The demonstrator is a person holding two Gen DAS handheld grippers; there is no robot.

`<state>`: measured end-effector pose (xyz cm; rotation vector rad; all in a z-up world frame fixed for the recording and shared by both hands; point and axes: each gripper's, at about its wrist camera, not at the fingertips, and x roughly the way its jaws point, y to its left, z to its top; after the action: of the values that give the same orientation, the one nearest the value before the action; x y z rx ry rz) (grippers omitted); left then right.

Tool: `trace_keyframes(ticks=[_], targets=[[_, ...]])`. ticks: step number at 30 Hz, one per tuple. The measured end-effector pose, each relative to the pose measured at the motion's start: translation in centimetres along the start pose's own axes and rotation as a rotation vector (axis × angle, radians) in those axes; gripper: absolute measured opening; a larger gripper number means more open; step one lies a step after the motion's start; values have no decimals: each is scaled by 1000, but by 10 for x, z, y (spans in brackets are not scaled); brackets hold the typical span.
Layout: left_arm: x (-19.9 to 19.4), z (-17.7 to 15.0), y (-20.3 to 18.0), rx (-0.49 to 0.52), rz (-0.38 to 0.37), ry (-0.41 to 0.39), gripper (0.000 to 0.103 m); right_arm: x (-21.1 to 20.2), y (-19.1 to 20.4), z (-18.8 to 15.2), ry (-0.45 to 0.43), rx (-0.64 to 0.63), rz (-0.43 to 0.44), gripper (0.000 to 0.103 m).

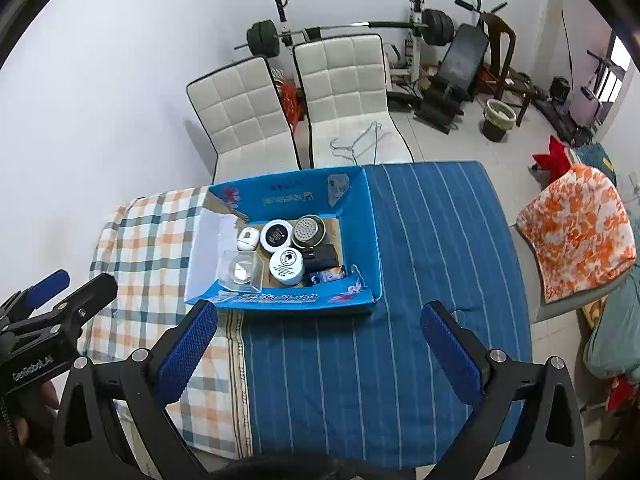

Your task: Organize rigid objects

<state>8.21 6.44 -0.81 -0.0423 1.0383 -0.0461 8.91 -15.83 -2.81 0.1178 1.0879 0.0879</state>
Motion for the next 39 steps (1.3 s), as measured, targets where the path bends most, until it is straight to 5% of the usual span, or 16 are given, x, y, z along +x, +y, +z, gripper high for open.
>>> trace_keyframes(ticks=[12, 39], targets=[[-27, -10, -4, 13, 15, -45, 103, -44, 16, -7, -78, -32, -31, 103], [-30, -7, 0, -37, 58, -60, 103, -33, 4, 9, -105, -71, -67, 103]])
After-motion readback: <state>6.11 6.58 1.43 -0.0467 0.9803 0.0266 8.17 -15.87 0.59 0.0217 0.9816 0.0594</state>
